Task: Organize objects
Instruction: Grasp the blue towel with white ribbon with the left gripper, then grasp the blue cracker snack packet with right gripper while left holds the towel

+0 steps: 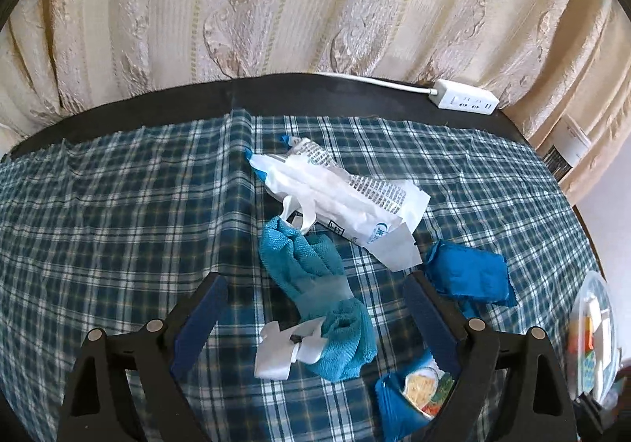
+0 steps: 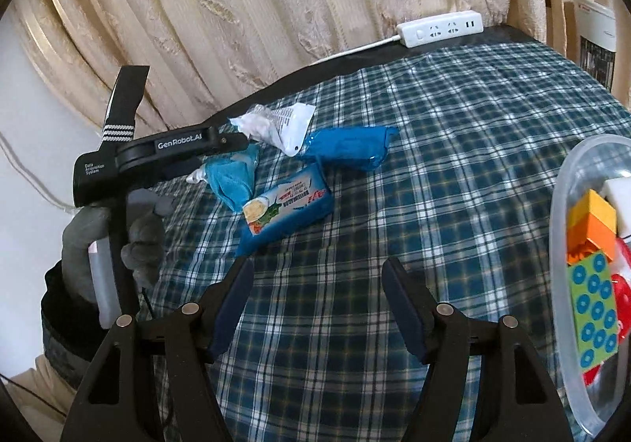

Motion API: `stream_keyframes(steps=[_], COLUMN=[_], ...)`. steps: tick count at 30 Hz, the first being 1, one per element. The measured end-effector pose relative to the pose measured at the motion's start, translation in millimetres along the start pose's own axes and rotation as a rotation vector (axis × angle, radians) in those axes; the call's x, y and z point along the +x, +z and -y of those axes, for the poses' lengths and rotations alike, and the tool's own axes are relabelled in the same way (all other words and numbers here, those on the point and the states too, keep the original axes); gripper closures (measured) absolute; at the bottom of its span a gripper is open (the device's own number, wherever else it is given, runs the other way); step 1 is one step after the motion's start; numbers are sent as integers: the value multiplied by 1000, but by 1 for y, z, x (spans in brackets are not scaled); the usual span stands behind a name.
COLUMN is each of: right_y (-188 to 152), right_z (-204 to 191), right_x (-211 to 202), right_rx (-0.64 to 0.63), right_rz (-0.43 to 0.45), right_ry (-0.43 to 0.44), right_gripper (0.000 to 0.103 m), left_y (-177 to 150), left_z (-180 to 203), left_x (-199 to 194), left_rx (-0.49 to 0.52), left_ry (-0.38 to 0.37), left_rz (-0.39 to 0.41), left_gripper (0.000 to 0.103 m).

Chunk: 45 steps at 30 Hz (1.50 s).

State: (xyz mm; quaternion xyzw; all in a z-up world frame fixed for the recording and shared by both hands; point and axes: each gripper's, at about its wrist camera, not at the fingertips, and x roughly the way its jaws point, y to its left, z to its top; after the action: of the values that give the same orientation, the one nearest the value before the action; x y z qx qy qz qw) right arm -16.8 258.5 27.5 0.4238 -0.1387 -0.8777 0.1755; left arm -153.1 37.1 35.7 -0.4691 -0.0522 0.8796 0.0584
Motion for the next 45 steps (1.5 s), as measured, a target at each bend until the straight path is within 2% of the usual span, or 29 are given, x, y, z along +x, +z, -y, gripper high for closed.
stream_keyframes(steps=[4, 10, 13, 14, 17, 29, 34, 39, 45], right_y=[1, 5, 7, 8, 11, 23, 32, 41, 55], right_z=[1, -2, -4, -5, -7, -20, -35, -41, -47], right_x=[10, 21, 27, 28, 33, 64, 80, 93, 109], right_rx=[7, 3, 0, 0, -1, -1, -49, -74, -118], right_rz=[-23, -45, -57, -60, -70, -145, -159, -159, -131], right_ry=[3, 1, -2, -2, 1, 48, 57, 37, -31], right_gripper=[34, 34, 34, 34, 34, 34, 34, 34, 33], left_y=[0, -3, -6, -6, -6, -8, -5, -2, 1], left_z=[-2, -3, -4, -5, -7, -7, -7, -12, -20], left_x=[8, 19, 24, 25, 25, 13, 6, 5, 0], left_rx=[4, 12, 16, 15, 10, 8, 14, 2, -11], left_ry=[-7, -38, -42, -47, -62, -83, -92, -84, -67], left_rz=[-10, -28, -38, -41, -43, -29, -13, -14, 4], left_gripper=[15, 37, 38, 43, 47, 59, 59, 59, 59])
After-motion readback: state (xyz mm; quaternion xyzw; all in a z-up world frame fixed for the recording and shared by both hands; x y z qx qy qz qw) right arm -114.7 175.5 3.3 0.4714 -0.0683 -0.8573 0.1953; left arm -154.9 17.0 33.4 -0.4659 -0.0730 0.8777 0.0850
